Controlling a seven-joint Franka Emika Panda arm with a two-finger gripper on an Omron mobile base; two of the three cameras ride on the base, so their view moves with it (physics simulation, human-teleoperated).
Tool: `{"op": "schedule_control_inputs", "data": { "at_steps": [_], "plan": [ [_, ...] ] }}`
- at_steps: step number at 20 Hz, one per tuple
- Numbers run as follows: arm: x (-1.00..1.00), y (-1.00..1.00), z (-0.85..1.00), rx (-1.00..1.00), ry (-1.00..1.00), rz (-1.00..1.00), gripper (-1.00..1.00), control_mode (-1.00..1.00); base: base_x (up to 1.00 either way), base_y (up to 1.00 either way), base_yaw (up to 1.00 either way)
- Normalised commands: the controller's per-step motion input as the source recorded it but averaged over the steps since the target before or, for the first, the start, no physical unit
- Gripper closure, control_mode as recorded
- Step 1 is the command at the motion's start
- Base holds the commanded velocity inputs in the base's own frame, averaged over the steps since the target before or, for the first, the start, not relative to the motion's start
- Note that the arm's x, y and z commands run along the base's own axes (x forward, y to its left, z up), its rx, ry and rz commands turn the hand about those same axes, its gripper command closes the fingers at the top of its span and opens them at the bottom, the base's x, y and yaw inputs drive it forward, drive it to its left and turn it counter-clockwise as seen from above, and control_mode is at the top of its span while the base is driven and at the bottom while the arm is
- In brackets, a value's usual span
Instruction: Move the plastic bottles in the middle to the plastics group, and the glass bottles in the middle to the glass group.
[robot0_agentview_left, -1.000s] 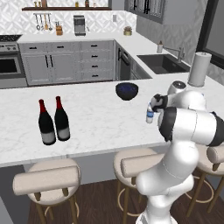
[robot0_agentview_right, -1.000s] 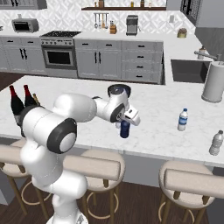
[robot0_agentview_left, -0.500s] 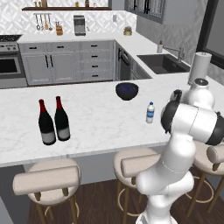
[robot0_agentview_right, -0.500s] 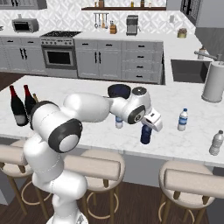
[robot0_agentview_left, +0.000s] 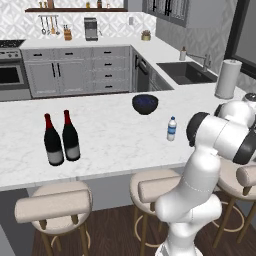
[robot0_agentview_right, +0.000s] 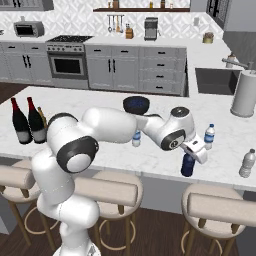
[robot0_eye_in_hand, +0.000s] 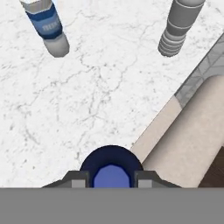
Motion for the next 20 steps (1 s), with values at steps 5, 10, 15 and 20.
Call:
{"op": "schedule_control_inputs", "data": {
  "at_steps": [5, 10, 15, 20],
  "plan": [
    [0.19, -0.7, 0.27, 0.01, 0.02, -0.08, 1.0, -1.0, 0.0, 0.0, 0.0],
    [0.16, -0.75, 0.22, 0.07, 0.06, -0.01, 1.0, -1.0, 0.0, 0.0, 0.0],
    [0.03, -0.2, 0.03, 0.02, 0.06, 0.0, 1.0, -1.0, 0.0, 0.0, 0.0],
    [0.21, 0.08, -0.03, 0.0, 0.0, 0.0, 1.0, -1.0, 0.0, 0.0, 0.0]
  ]
}}
